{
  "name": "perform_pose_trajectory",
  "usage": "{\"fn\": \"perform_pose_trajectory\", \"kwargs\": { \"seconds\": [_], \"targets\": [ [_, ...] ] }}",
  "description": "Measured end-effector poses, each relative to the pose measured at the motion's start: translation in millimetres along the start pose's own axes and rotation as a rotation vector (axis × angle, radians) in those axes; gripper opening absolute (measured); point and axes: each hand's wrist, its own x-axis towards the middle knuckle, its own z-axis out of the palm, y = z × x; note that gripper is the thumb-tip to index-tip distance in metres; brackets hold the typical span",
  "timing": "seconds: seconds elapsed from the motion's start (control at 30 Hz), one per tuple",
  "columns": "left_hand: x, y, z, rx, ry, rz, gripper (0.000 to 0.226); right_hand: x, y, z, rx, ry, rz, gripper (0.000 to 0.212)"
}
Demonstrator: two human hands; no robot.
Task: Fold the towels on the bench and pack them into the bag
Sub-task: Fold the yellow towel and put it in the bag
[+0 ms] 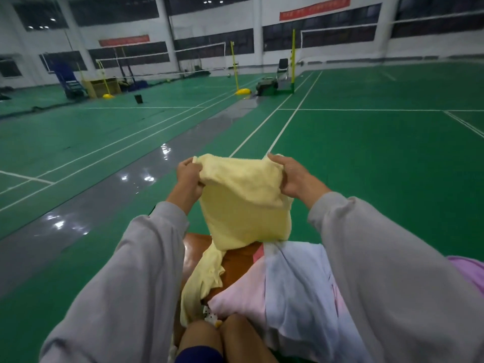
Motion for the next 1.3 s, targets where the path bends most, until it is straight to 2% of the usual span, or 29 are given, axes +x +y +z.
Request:
{"fn": "perform_pose_trajectory", "kwargs": {
  "seconds": [0.07,0.1,0.13,0.2,0.27,0.33,0.4,0.47,0.53,0.57,0.67,0.7,0.8,0.87,0.93,1.0,1.03,1.1,1.17,1.23,1.3],
  "targets": [
    [1.1,13.9,1.3,-0.059,-0.058,0.056,0.042,-3.6,-17.4,-4.7,-0.007,-0.018,-0.052,0.008],
    [1.3,25.8,3.4,-0.126,-0.099,0.093,0.039,-3.3,-29.2,-7.7,0.072,-0.028,-0.104,0.007],
    [1.2,36.5,6.0,-0.220,-0.142,0.104,0.035,-5.1,-39.8,-9.3,0.182,-0.042,-0.159,0.010],
    [0.5,45.4,9.7,-0.328,-0.217,0.030,0.027,-4.5,-45.1,-9.8,0.320,-0.048,-0.213,0.029],
    [-4.4,35.1,15.8,-0.195,-0.294,-0.111,0.025,-2.3,-29.2,-7.3,0.267,-0.017,-0.160,0.040],
    [-3.9,18.3,16.7,0.033,-0.337,-0.218,0.020,-4.4,-15.2,-1.8,0.158,0.009,-0.065,0.038],
    [4.1,14.2,16.0,0.075,-0.243,-0.173,0.022,-3.3,-23.9,0.3,0.077,0.080,-0.040,0.029],
    [10.0,27.9,14.4,-0.050,-0.147,-0.033,0.016,-5.0,-43.8,1.3,0.091,0.094,-0.116,0.025],
    [15.8,37.5,8.3,-0.043,-0.095,0.050,0.014,-1.1,-53.5,-3.2,0.150,0.120,-0.172,0.006],
    [19.9,34.9,2.6,0.055,-0.072,0.053,0.018,-3.3,-50.7,-4.9,0.133,0.134,-0.155,0.010],
    [17.1,10.1,-16.9,0.583,-0.043,0.105,0.036,-5.3,-23.7,-15.3,0.013,0.152,-0.042,0.028],
    [15.5,3.3,-20.0,0.652,-0.067,0.141,0.037,-9.3,-20.5,-15.5,0.034,0.175,-0.044,0.030],
    [20.1,4.0,-17.5,0.505,-0.090,0.221,0.032,-6.0,-34.5,-19.5,0.255,0.235,-0.187,0.020],
    [26.1,7.9,-9.9,0.388,-0.058,0.165,0.031,5.0,-43.2,-24.6,0.374,0.274,-0.220,0.022],
    [25.6,9.2,-4.4,0.441,-0.053,0.147,0.032,13.3,-37.0,-28.0,0.272,0.309,-0.135,0.019],
    [25.4,11.9,-2.2,0.556,-0.054,0.186,0.032,10.9,-31.5,-27.7,0.045,0.377,-0.074,0.014],
    [27.4,16.3,-2.0,0.566,-0.039,0.210,0.031,6.9,-34.0,-25.6,-0.043,0.414,-0.080,0.018],
    [32.8,29.4,-5.5,0.522,-0.007,0.241,0.025,4.0,-50.0,-23.0,-0.067,0.457,-0.150,0.027],
    [35.6,41.7,-13.1,0.480,0.000,0.259,0.021,5.7,-69.9,-24.3,-0.084,0.494,-0.251,0.025],
    [38.0,46.9,-21.2,0.527,-0.032,0.301,0.028,6.3,-80.0,-27.6,-0.205,0.484,-0.299,0.020],
    [40.6,49.2,-24.2,0.557,-0.077,0.307,0.036,4.7,-80.7,-31.2,-0.340,0.467,-0.299,0.025]
  ]
}}
